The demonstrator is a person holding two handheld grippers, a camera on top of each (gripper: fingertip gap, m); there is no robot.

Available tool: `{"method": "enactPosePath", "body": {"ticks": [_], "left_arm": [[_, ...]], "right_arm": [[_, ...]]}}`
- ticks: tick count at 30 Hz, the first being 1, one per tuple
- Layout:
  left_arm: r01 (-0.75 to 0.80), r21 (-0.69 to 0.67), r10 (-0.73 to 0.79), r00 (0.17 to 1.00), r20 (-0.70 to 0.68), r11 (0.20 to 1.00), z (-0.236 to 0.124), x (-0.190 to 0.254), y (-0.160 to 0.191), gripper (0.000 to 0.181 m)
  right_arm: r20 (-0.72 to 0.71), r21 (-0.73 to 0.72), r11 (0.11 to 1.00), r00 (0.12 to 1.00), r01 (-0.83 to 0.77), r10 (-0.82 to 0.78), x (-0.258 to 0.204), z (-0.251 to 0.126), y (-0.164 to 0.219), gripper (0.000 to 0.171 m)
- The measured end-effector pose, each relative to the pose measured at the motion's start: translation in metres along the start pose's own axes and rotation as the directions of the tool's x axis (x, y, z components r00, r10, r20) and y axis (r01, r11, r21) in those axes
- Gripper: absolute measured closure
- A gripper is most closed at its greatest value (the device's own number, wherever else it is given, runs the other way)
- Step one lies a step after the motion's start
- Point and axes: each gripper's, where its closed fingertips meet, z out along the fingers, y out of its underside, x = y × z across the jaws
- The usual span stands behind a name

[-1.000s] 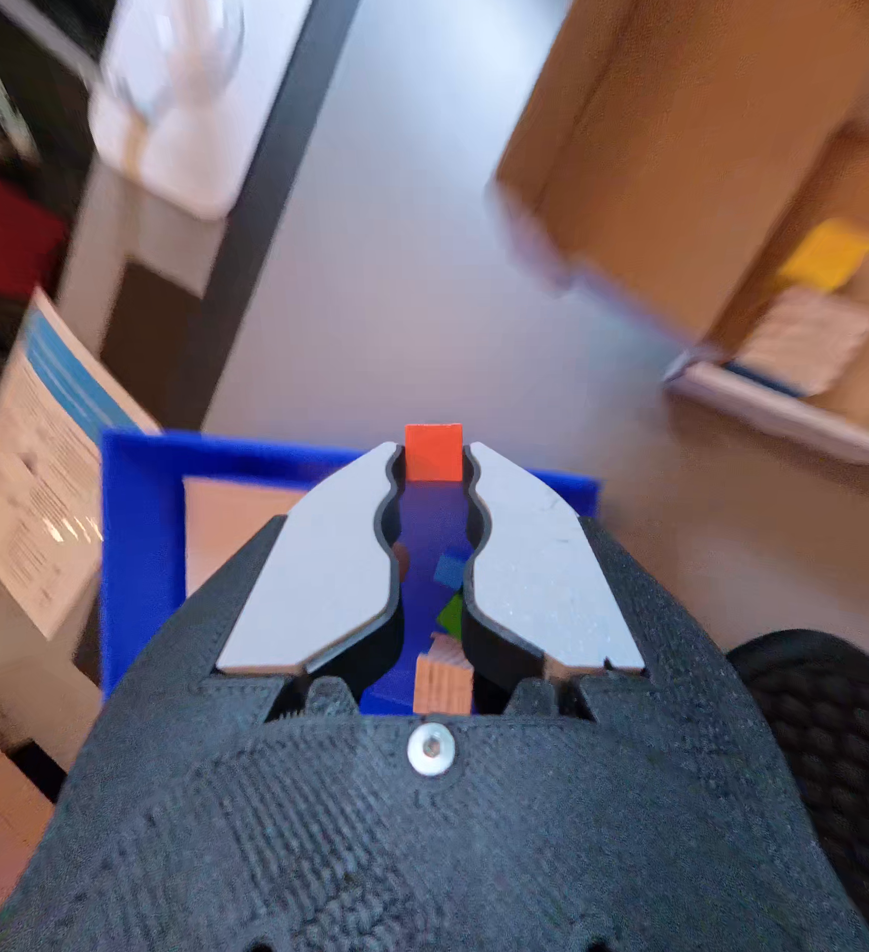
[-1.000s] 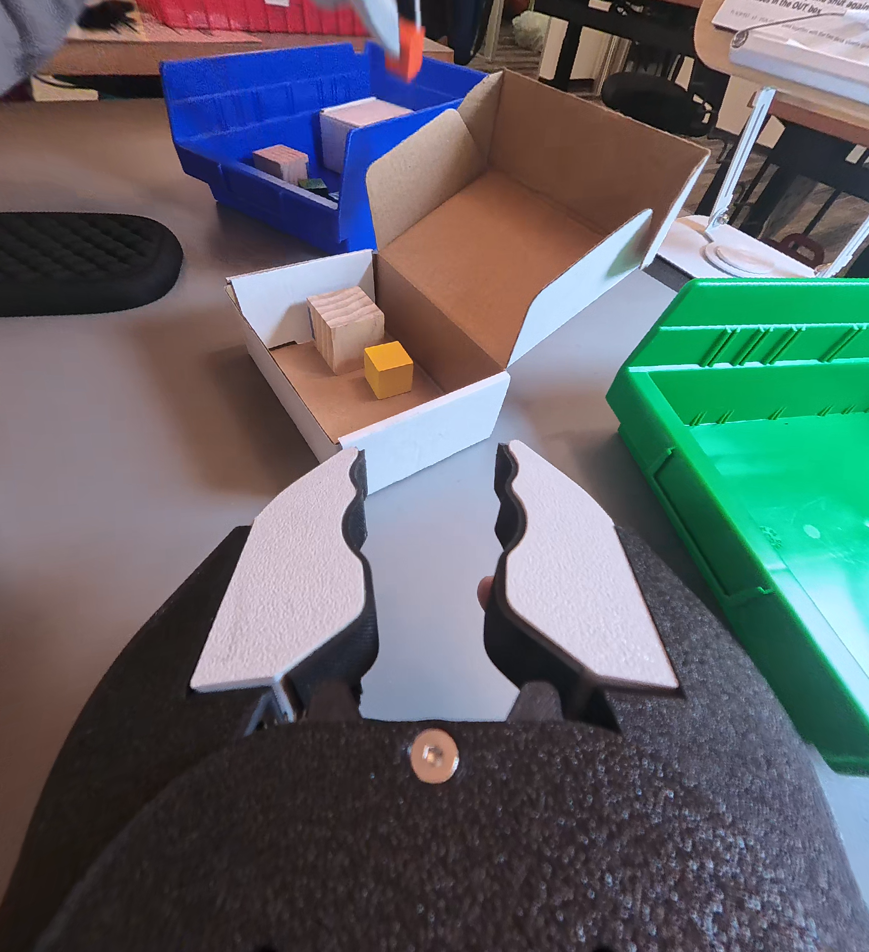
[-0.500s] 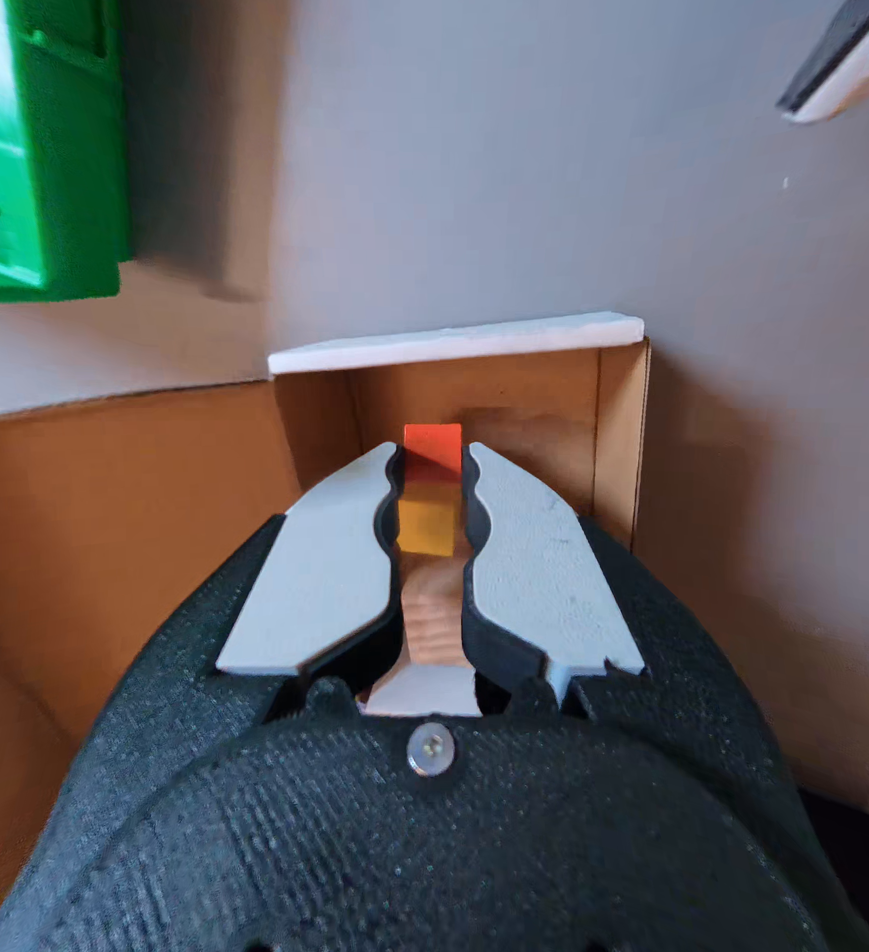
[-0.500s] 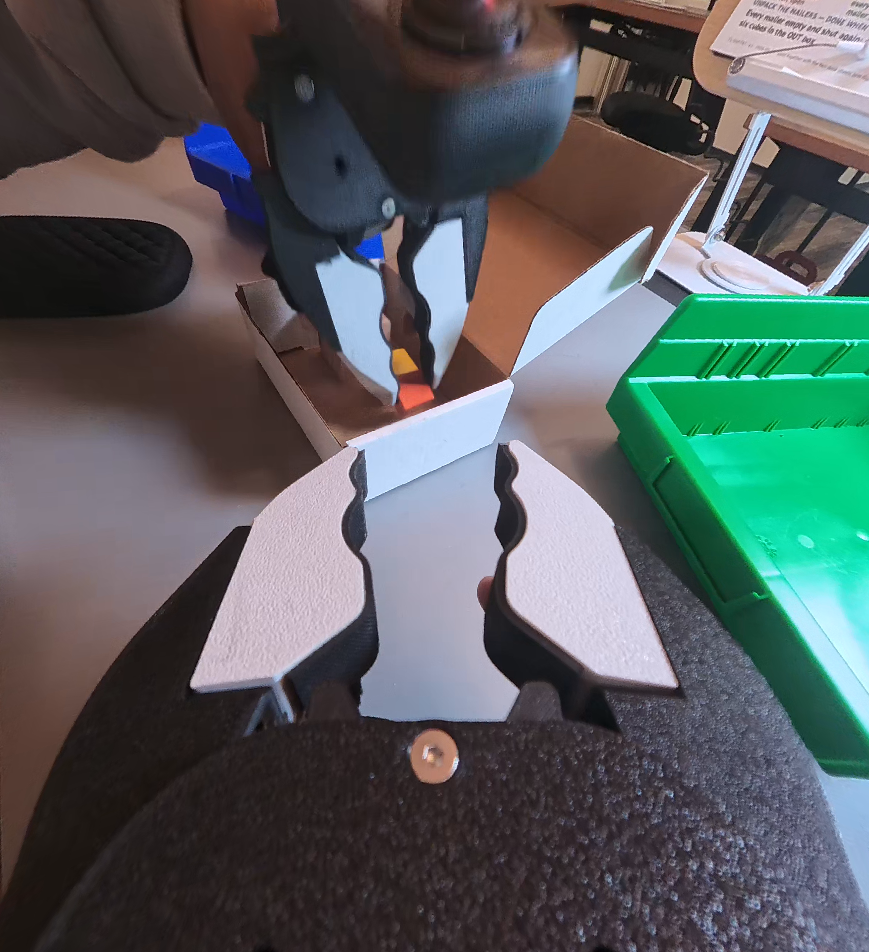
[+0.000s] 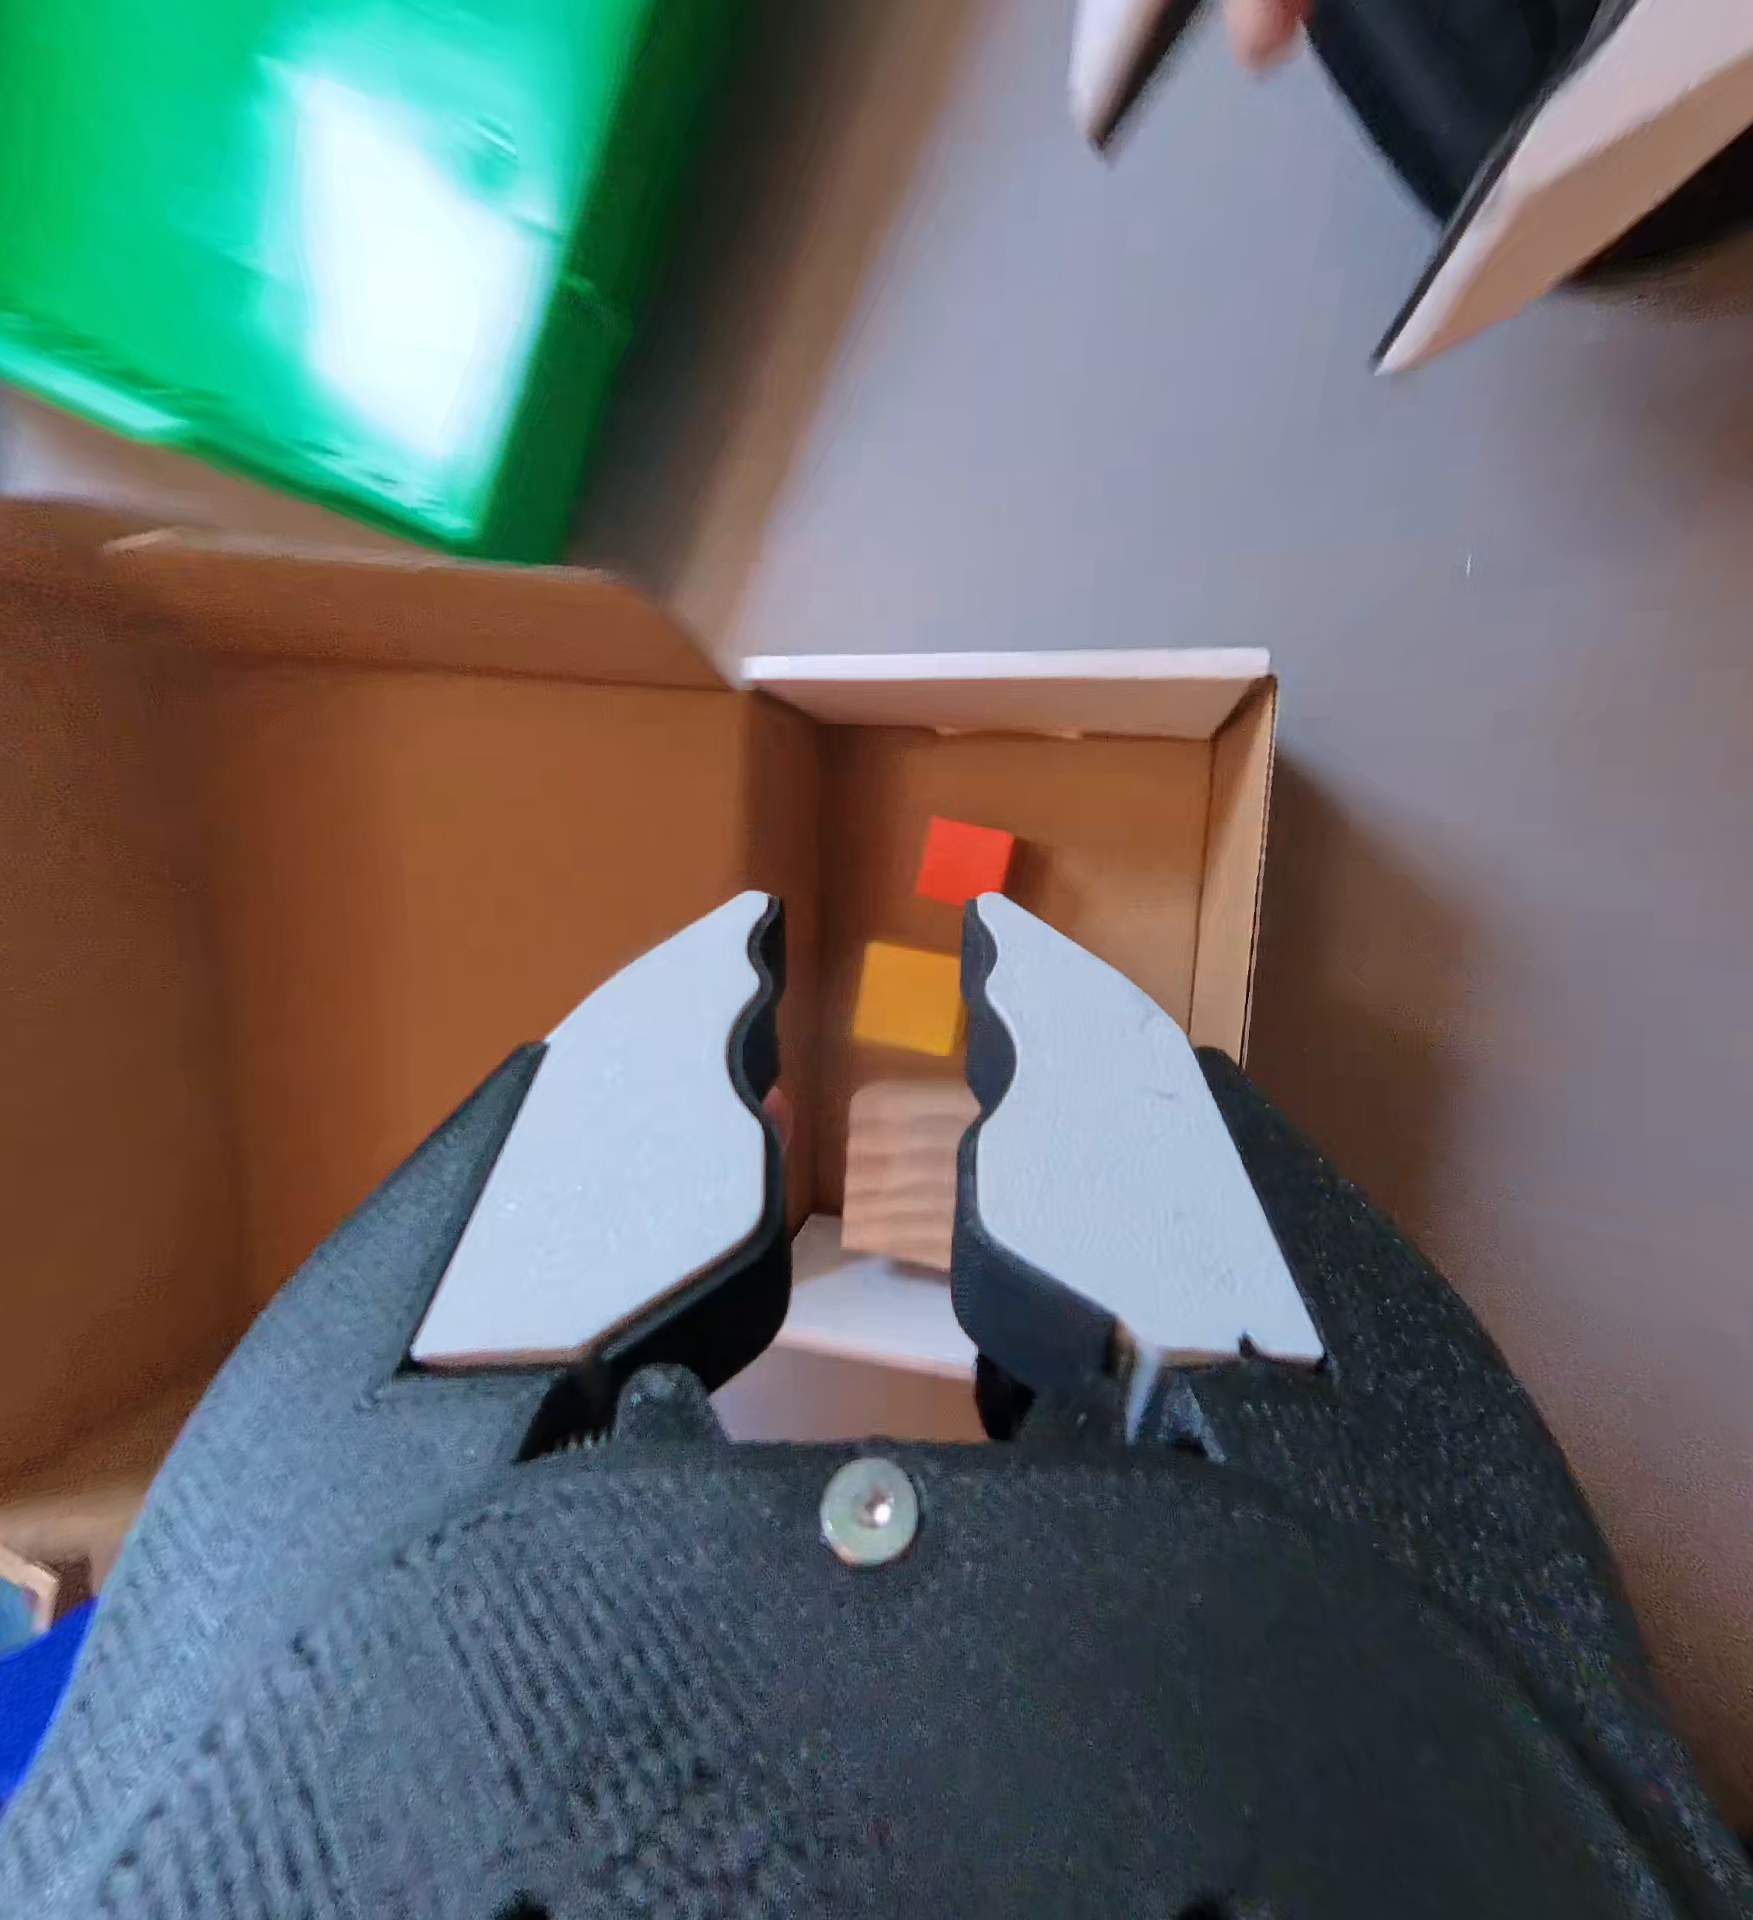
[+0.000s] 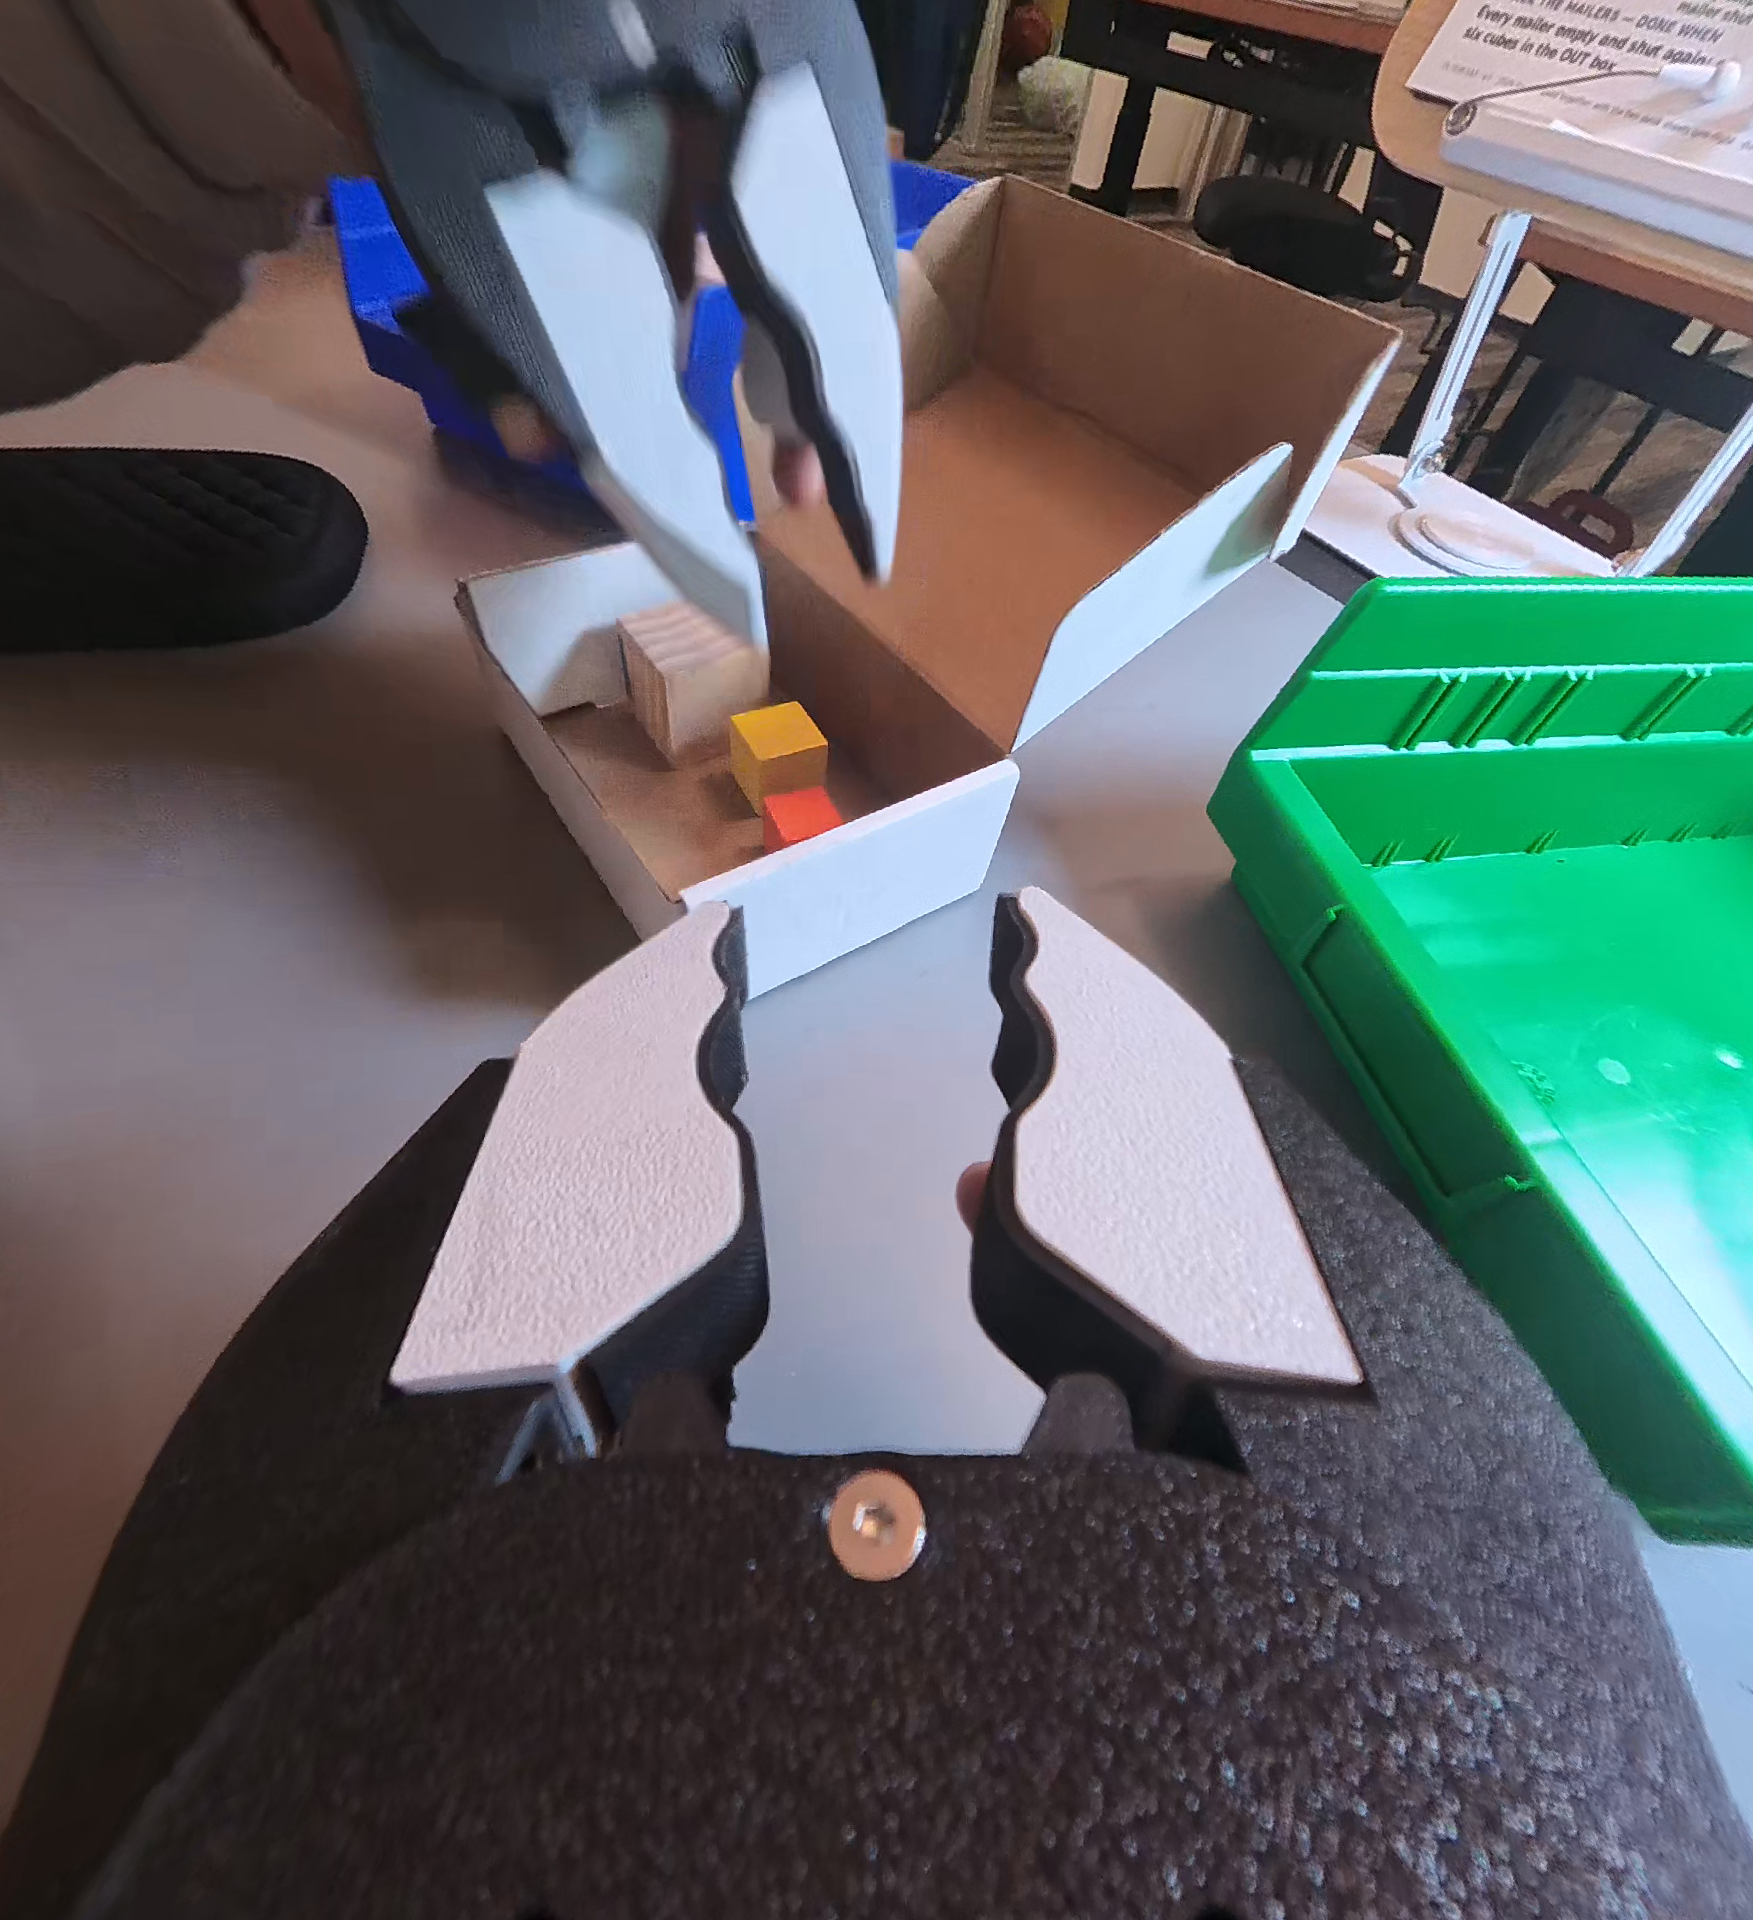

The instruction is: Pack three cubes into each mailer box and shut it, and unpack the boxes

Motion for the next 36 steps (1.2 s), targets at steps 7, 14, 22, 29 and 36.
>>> {"method": "enactPosePath", "body": {"ticks": [7,14,22,29,36], "left_arm": [[0.416,0.605,-0.597,0.793,0.125,0.679,-0.108,-0.076,0.055,0.15],[0.558,0.61,-0.736,0.674,0.061,0.562,-0.075,-0.087,0.092,0.149],[0.375,0.585,-0.591,0.773,0.23,0.719,-0.057,-0.069,0.068,0.17],[0.198,0.635,-0.391,0.903,0.178,0.747,-0.062,-0.003,0.058,0.175],[0.142,0.537,-0.178,0.984,0.016,0.831,-0.042,0.057,0.082,0.162]], "right_arm": [[-0.071,-0.077,0.992,0.993,-0.098,0.093,0.027,0.022,-0.015,0.139],[-0.075,-0.123,0.946,0.954,-0.299,0.292,0.059,0.08,-0.039,0.134],[-0.173,-0.086,0.975,0.967,-0.204,0.187,0.056,0.091,-0.038,0.157],[-0.119,-0.052,0.998,0.992,0.034,-0.04,0.007,0.058,-0.029,0.155],[0.196,-0.18,0.983,0.98,0.027,0.009,-0.034,0.037,0.009,0.133]]}}
